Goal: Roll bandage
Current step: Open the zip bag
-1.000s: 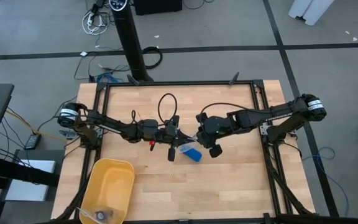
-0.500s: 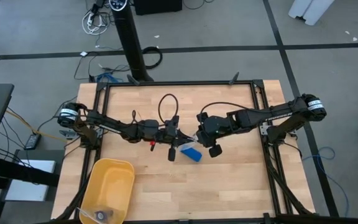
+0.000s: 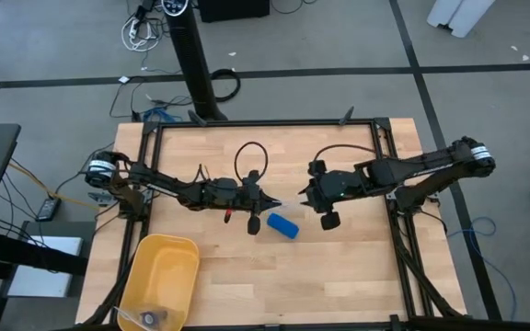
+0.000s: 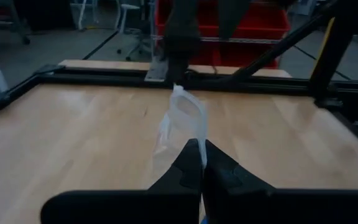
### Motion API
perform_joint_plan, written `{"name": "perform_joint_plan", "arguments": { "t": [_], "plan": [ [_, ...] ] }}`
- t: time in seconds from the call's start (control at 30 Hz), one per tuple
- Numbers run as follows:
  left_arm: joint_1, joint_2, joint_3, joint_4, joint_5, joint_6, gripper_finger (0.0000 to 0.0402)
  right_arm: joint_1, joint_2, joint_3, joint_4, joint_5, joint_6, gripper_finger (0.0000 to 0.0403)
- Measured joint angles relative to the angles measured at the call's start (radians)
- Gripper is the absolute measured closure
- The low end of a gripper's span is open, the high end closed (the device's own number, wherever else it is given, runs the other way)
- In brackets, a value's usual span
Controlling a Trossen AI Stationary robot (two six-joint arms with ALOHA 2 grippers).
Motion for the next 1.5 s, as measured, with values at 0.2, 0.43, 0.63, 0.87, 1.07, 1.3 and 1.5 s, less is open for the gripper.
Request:
{"name": "perform_joint_plan", "arguments": {
  "t": [0.2, 0.43, 0.63, 0.87, 1.07, 1.3, 1.5],
  "plan": [
    [0.005, -0.003, -0.098, 0.216, 0.008, 0.008, 0.0399, -0.017, -0.145, -0.171, 0.146, -0.031, 0.064, 0.0276],
    [0.005, -0.104, -0.172, 0.278, 0.020, 0.026, 0.0399, 0.006, -0.355, -0.529, 0.648, -0.036, 0.086, 0.0276],
    [0.003, -0.182, -0.186, 0.258, 0.026, 0.043, 0.0399, 0.024, -0.410, -0.740, 0.995, 0.022, 0.114, 0.0277],
    [0.003, -0.192, -0.186, 0.255, 0.038, 0.044, 0.0399, 0.021, -0.410, -0.787, 1.114, 0.059, 0.162, 0.0291],
    [-0.008, -0.192, -0.185, 0.255, 0.041, 0.063, 0.0399, 0.024, -0.412, -0.787, 1.133, 0.100, 0.194, 0.0287],
    [-0.010, -0.192, -0.185, 0.261, 0.045, 0.065, 0.0399, 0.027, -0.409, -0.787, 1.132, 0.104, 0.239, 0.0269],
    [-0.010, -0.192, -0.185, 0.271, 0.045, 0.063, 0.0399, 0.028, -0.409, -0.787, 1.121, 0.123, 0.272, 0.0264]
  ]
}}
